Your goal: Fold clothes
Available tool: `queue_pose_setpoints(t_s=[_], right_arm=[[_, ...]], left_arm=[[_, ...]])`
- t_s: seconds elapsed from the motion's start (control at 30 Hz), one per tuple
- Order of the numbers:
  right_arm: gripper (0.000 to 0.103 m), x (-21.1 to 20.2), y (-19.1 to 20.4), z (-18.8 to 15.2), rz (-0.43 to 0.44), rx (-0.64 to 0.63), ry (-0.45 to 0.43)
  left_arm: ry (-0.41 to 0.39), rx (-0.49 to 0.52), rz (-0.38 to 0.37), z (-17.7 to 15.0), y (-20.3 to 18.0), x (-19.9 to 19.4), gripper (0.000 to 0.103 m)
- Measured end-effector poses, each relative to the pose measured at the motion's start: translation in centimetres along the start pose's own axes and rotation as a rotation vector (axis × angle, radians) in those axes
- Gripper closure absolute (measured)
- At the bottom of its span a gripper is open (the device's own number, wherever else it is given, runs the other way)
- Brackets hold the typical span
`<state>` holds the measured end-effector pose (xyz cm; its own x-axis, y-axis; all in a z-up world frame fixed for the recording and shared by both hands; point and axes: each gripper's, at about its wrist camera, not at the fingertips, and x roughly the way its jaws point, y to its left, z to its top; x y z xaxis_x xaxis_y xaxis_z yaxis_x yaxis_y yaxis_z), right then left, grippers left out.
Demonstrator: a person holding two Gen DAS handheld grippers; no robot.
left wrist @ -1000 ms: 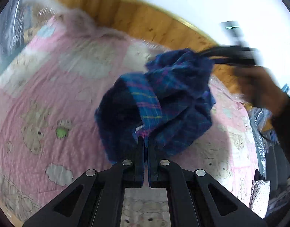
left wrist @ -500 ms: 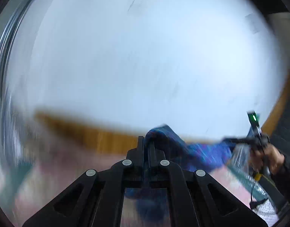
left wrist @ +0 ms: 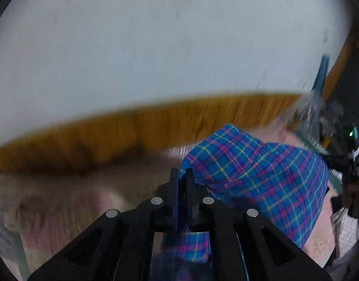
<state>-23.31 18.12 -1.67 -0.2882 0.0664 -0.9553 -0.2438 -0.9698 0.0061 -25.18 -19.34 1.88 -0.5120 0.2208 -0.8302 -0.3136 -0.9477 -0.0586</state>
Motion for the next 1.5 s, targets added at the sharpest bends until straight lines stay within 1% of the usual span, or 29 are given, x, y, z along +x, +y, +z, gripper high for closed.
queue_pose_setpoints(t_s=[0.03, 0.1, 0.13, 0.17, 0.23, 0.3, 0.37, 0.4, 0.47, 0.5, 0.57, 0.6, 0.63, 0.67, 0.7, 0.77, 0.8, 0.87, 0.9, 0.97, 1.07, 1.13, 1.23, 1.3, 1.37, 1.4, 1.43, 1.47, 1.5], right_arm=[[0.093, 1.0, -0.6, -0.8, 0.027, -0.013, 0.018], [0.08, 2.9, -1.9, -2.4, 0.082, -0.04, 0.055], [0.075, 3.8, -2.5, -3.2, 0.109, -0.053, 0.073], [0.075, 4.4, -3.0, -3.7, 0.138, -0.067, 0.083], [0.073, 2.9, -2.9, -3.1, 0.206, -0.101, 0.044], [0.064, 1.4, -2.8, -2.7, 0.275, -0.138, 0.003], [0.048, 0.4, -1.2, -2.1, 0.337, -0.199, -0.051], [0.045, 0.2, -0.1, -1.6, 0.361, -0.238, -0.071], [0.041, 0.6, 2.9, -1.1, 0.38, -0.335, -0.077], [0.041, 1.0, 4.1, -1.0, 0.367, -0.369, -0.07], [0.041, 2.1, 3.3, -0.6, 0.318, -0.344, -0.058], [0.041, 2.6, 2.8, -0.4, 0.293, -0.331, -0.051], [0.041, 3.2, 2.4, -0.1, 0.268, -0.318, -0.045], [0.041, 3.7, 2.0, 0.1, 0.244, -0.305, -0.039], [0.041, 4.2, 1.6, 0.3, 0.219, -0.293, -0.033], [0.041, 5.4, 0.4, 0.7, 0.163, -0.258, -0.015], [0.041, 6.3, -1.4, 0.7, 0.118, -0.211, 0.013], [0.041, 6.5, -3.8, 0.4, 0.084, -0.148, 0.046], [0.041, 5.8, -4.4, 0.3, 0.108, -0.132, 0.048], [0.041, 3.8, -4.1, 0.1, 0.261, -0.131, 0.04], [0.041, 1.0, -1.4, -0.2, 0.508, -0.168, 0.04], [0.039, 0.5, 1.9, -0.2, 0.55, -0.258, 0.031], [0.039, 2.2, 6.2, -0.3, 0.532, -0.345, 0.057], [0.039, 4.1, 8.5, -0.7, 0.569, -0.388, 0.132], [0.039, 6.6, 10.9, -1.3, 0.537, -0.466, 0.214], [0.043, 7.8, 12.1, -1.6, 0.503, -0.512, 0.253], [0.078, 8.8, 13.0, -1.9, 0.462, -0.56, 0.291], [0.101, 9.3, 13.8, -2.2, 0.425, -0.603, 0.318], [0.101, 8.8, 14.2, -2.1, 0.395, -0.634, 0.298]], left_arm=[[0.045, -0.012, 0.005, -2.1, 0.3, 1.9, 0.093], [0.088, -0.04, -0.003, -6.4, 0.9, 4.5, 0.092], [0.101, -0.076, -0.017, -8.4, 1.5, 4.9, 0.089], [0.111, -0.12, -0.034, -10.2, 2.2, 5.0, 0.086], [0.105, -0.208, -0.08, -13.0, 2.5, 3.9, 0.075], [0.083, -0.289, -0.154, -15.5, 2.1, 2.1, 0.062], [0.065, -0.328, -0.215, -17.2, 0.7, 0.9, 0.042], [0.059, -0.332, -0.248, -17.7, -0.3, 0.6, 0.035], [0.062, -0.301, -0.32, -18.6, -2.8, 0.9, 0.029], [0.084, -0.259, -0.319, -19.0, -4.0, 1.7, 0.029], [0.133, -0.172, -0.289, -19.8, -6.2, 3.6, 0.029], [0.158, -0.142, -0.266, -20.2, -6.6, 4.6, 0.033], [0.183, -0.117, -0.239, -20.6, -6.8, 5.5, 0.047], [0.216, -0.1, -0.201, -20.8, -6.5, 6.2, 0.1], [0.235, -0.106, -0.166, -20.6, -5.6, 6.5, 0.102], [0.166, -0.184, -0.137, -19.5, -2.2, 4.8, 0.102], [0.126, -0.225, -0.12, -18.7, -0.1, 3.6, 0.102], [0.082, -0.291, -0.102, -17.2, 3.9, 1.7, 0.102], [0.074, -0.309, -0.101, -16.7, 5.4, 1.2, 0.102], [0.093, -0.322, -0.11, -16.6, 7.1, 1.0, 0.102], [0.144, -0.303, -0.114, -17.5, 6.9, 1.7, 0.102], [0.16, -0.303, -0.119, -18.5, 6.1, 2.4, 0.102], [0.168, -0.316, -0.122, -19.0, 4.7, 3.0, 0.102], [0.153, -0.303, -0.113, -18.5, 3.5, 3.3, 0.102], [0.131, -0.277, -0.115, -17.4, 3.1, 2.4, 0.102], [0.123, -0.266, -0.12, -16.7, 3.1, 2.0, 0.102], [0.116, -0.256, -0.126, -16.1, 3.2, 1.6, 0.102], [0.106, -0.247, -0.125, -15.3, 3.4, 1.2, 0.102], [0.093, -0.238, -0.121, -14.6, 3.7, 0.8, 0.102]])
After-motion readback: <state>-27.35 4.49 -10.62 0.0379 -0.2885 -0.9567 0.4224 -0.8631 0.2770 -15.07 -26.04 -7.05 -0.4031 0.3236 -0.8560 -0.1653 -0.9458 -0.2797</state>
